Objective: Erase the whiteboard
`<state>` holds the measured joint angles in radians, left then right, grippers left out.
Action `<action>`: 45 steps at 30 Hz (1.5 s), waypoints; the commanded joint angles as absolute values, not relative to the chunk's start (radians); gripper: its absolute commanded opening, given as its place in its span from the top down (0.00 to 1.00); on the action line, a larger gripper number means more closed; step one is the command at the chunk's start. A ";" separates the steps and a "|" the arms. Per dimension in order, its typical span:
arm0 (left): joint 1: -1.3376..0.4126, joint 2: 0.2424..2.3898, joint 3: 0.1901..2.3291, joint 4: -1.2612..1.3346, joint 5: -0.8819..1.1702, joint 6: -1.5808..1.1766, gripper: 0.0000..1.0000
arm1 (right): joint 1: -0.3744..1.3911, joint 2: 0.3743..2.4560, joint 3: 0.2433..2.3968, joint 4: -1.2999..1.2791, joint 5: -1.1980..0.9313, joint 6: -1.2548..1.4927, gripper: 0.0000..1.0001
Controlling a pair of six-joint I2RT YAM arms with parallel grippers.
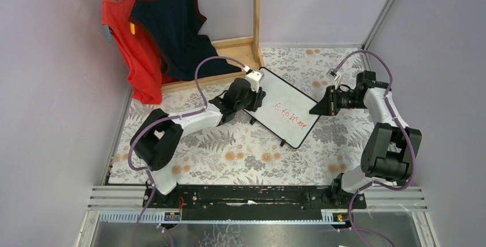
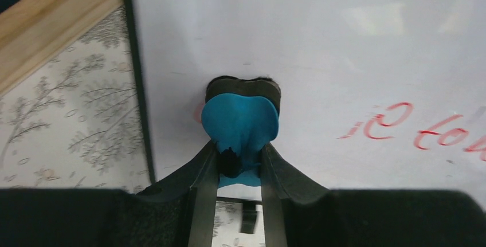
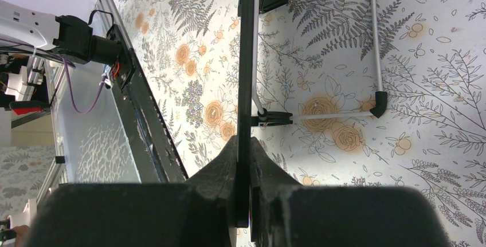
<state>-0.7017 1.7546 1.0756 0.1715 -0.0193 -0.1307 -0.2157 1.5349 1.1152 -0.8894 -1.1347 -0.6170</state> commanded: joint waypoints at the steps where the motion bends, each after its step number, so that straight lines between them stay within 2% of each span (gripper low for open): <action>1: -0.624 1.733 1.055 0.198 -0.068 -0.089 1.00 | -0.213 1.549 1.138 -0.965 -1.121 -0.645 1.00; 7: -0.596 1.731 1.071 0.168 -0.112 -0.054 1.00 | -0.213 1.548 1.138 -0.971 -1.123 -0.650 1.00; 16: -0.613 1.741 1.086 0.192 -0.016 -0.111 1.00 | -0.213 1.553 1.139 -0.977 -1.125 -0.658 1.00; 45: -1.069 1.938 1.289 0.243 0.003 -0.294 1.00 | -0.207 1.562 1.145 -0.982 -1.132 -0.659 1.00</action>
<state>-1.0096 1.8744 1.2560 0.1600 -0.0868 -0.2333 -0.2333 1.5471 1.1305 -0.9260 -1.1168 -0.6468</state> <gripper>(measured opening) 0.269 0.131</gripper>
